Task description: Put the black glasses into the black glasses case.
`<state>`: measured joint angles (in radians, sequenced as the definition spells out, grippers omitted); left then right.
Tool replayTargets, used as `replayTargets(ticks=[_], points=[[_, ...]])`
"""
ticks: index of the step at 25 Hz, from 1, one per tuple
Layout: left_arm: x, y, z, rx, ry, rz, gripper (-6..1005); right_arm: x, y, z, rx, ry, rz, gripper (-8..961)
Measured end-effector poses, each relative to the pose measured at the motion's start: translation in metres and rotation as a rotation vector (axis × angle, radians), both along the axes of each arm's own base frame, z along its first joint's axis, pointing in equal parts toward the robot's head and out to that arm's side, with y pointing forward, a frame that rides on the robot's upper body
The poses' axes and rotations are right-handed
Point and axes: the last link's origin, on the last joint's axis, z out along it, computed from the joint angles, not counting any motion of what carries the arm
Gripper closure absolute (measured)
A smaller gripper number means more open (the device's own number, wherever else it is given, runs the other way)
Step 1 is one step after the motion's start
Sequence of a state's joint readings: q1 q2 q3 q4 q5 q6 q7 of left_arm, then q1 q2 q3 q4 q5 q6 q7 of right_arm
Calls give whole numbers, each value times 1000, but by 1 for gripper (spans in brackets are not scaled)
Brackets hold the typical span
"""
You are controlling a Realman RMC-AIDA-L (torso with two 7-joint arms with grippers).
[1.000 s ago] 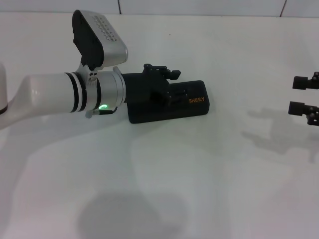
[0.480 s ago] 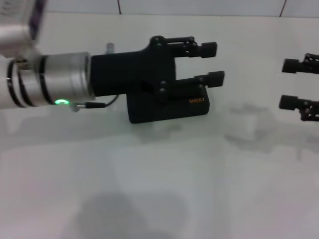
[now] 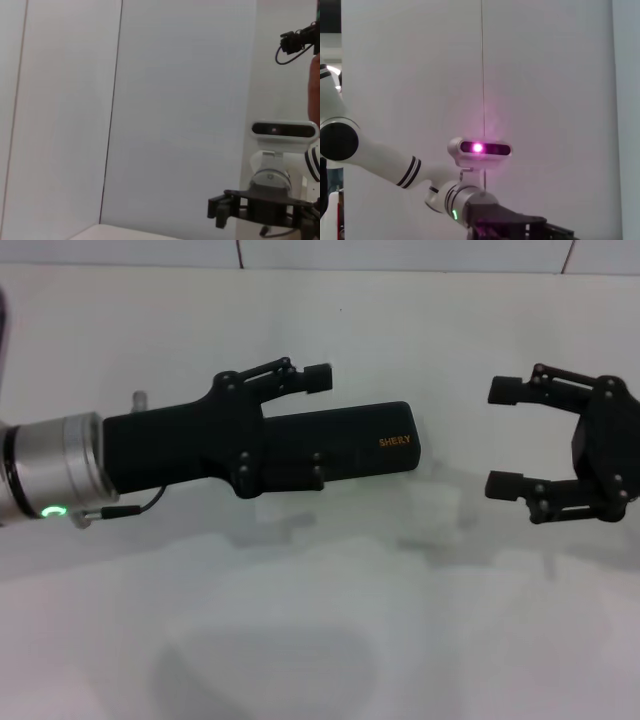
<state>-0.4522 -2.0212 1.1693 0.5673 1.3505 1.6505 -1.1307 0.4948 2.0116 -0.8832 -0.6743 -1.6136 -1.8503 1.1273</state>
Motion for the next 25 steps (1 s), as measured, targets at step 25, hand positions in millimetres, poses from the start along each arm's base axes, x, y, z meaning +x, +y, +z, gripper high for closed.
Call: replayTargets(ticks=[25], points=[[5, -5, -13, -60, 45, -46, 115, 13, -4, -12, 37, -27, -18, 61]])
